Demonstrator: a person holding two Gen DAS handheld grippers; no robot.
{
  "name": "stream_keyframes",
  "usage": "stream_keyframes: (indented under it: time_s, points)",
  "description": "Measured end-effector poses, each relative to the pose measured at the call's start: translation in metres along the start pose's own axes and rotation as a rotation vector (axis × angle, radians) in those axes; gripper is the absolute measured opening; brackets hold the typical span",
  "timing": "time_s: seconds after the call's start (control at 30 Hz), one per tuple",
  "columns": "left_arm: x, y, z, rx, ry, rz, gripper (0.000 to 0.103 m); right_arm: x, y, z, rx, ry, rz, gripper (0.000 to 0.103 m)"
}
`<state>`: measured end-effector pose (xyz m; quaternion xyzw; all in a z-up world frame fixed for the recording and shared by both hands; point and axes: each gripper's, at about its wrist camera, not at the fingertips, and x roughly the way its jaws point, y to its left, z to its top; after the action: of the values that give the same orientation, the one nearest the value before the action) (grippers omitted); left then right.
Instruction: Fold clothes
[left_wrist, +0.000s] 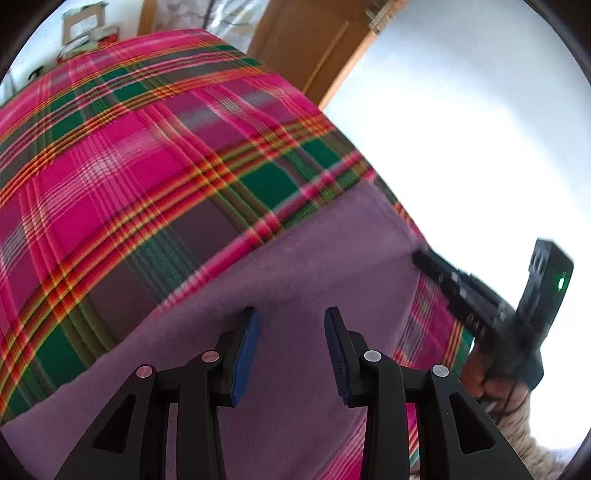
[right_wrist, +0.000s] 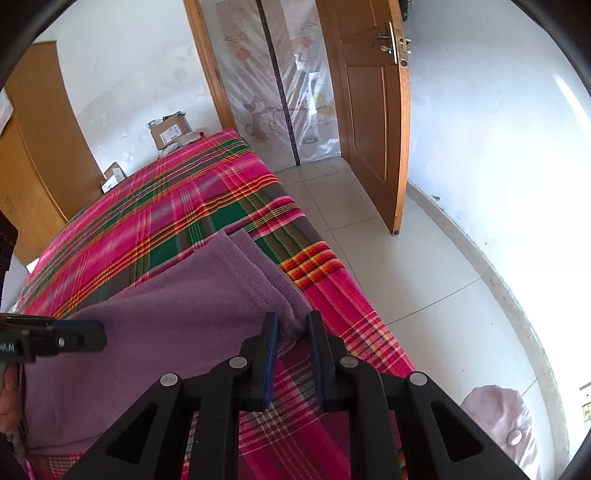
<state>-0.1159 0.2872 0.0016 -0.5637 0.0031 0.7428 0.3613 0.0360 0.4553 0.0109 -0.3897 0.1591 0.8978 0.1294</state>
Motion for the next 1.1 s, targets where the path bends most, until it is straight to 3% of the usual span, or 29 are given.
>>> stream_keyframes:
  time_s: [0.33, 0.53, 0.8, 0.83, 0.9, 0.97, 1.1]
  points:
    - [0.01, -0.006, 0.017, 0.015, -0.023, 0.006, 0.04, 0.0, -0.001, -0.001, 0.025, -0.007, -0.001, 0.021]
    - [0.012, -0.005, 0.022, -0.01, -0.029, -0.033, 0.042, 0.0, -0.002, -0.001, 0.067, -0.019, 0.029, 0.032]
    - [0.015, -0.008, 0.02, 0.005, -0.056, -0.027, 0.042, 0.004, 0.012, -0.001, 0.016, -0.032, -0.037, 0.037]
    - [0.014, -0.007, 0.02, 0.002, -0.058, -0.033, 0.042, 0.005, 0.013, -0.001, 0.012, -0.031, -0.042, 0.036]
    - [0.014, -0.005, 0.019, 0.0, -0.06, -0.04, 0.042, 0.006, 0.015, 0.0, 0.004, -0.028, -0.053, 0.021]
    - [0.013, -0.005, 0.019, 0.001, -0.064, -0.039, 0.042, 0.006, 0.015, 0.0, 0.006, -0.026, -0.047, 0.015]
    - [0.012, -0.006, 0.018, 0.015, -0.065, -0.033, 0.042, 0.003, 0.016, 0.0, 0.021, -0.038, -0.029, 0.012]
